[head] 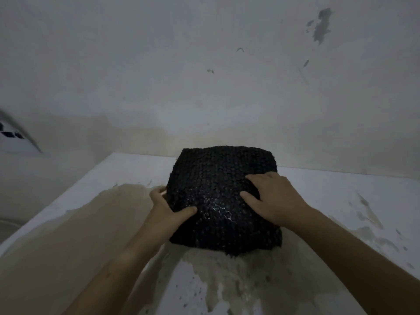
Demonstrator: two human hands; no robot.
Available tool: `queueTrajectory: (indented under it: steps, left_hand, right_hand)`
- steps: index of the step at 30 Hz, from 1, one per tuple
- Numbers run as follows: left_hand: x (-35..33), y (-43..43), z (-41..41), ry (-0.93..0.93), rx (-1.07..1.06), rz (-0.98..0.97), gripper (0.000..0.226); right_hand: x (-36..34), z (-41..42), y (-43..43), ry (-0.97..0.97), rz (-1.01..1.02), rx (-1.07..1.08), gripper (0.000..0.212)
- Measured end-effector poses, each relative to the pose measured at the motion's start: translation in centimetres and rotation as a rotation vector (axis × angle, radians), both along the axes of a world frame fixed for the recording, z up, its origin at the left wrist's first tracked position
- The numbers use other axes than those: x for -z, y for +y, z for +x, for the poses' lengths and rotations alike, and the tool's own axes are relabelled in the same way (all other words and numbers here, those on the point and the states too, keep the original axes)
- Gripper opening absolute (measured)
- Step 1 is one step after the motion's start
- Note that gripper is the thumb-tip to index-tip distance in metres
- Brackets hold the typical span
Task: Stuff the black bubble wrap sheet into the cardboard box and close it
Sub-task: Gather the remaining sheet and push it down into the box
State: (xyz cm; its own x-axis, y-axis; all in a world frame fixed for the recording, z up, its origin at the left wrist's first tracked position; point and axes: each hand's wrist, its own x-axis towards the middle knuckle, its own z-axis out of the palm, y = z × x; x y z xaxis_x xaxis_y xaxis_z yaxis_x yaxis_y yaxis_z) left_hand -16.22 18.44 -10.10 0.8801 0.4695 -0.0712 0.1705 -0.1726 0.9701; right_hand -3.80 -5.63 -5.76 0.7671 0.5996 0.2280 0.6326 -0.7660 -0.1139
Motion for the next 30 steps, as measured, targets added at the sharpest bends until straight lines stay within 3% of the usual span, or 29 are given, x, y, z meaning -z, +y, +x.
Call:
queueTrajectory:
  steps: [2,6,8,11,14,18,22,24,27,30]
  left_hand:
    - [-0.8,0.1,0.6,-0.082,-0.038,0.166,0.085]
    - [-3.9,-0.2,2.9,-0.254,0.069,0.628,0.067]
    - [-4.9,-0.7,4.7,-0.185,0.127,0.815,0.056]
    - [-5.5,-1.4,7.0,0.116,0.256,0.951,0.055]
    - [-5.8,-1.6,8.3,0.327,0.412,0.983,0.062]
    - [-6.5,-1.9,9.6,0.445,0.463,1.093,0.066]
    - [-6.7,-3.2,10.4,0.559,0.530,1.088,0.067]
    - [-6.9,-3.7,10.8,0.619,0.598,0.974,0.063]
    - [-7.8,-4.1,11.7,0.671,0.627,0.883,0.053]
    - [-8.2,-4.4,12.4,0.671,0.623,0.903,0.047]
  right_hand:
    - [-0.5,0.5,0.5,0.009,-0.054,0.000,0.065]
    - [-1.7,1.3,1.8,0.101,-0.123,0.018,0.063]
    - [-2.1,1.8,2.4,0.134,-0.178,0.042,0.059]
    - [-2.3,2.6,3.4,0.193,-0.272,0.086,0.064]
    - [-2.0,3.5,3.9,0.288,-0.302,0.118,0.071]
    - [-1.6,4.4,4.1,0.430,-0.308,0.135,0.075]
    - [-1.4,4.4,3.7,0.416,-0.311,0.082,0.056]
    - [-1.0,3.9,3.0,0.333,-0.213,0.017,0.043]
    - [-0.7,2.8,2.0,0.032,0.080,-0.106,0.034]
    - [-0.8,2.5,1.6,-0.213,0.123,-0.096,0.037]
